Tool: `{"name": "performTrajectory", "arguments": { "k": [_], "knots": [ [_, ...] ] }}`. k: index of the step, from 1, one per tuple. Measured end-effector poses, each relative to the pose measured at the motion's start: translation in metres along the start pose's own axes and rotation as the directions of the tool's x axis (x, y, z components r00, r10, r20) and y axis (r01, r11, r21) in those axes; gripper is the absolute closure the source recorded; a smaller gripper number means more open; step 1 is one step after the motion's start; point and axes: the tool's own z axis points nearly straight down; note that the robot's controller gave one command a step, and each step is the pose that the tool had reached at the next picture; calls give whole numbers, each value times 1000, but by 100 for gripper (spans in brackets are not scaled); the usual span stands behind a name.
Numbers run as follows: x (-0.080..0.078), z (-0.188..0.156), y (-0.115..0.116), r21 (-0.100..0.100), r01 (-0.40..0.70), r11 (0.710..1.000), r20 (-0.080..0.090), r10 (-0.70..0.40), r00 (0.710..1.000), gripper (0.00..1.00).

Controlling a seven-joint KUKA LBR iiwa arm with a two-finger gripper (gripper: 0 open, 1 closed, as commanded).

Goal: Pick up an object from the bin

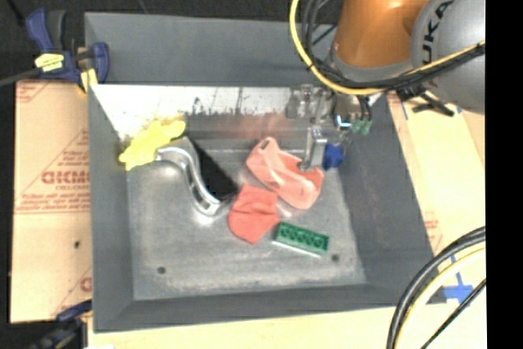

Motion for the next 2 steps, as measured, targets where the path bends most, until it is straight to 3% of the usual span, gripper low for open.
{"name": "performTrajectory", "arguments": {
  "k": [1, 2],
  "knots": [
    [-1, -5, 0, 0, 0, 1000, 8, 0, 1000, 0],
    [14, 37, 3, 1, 7, 1000, 13, -7, 1000, 0]
  ]
}}
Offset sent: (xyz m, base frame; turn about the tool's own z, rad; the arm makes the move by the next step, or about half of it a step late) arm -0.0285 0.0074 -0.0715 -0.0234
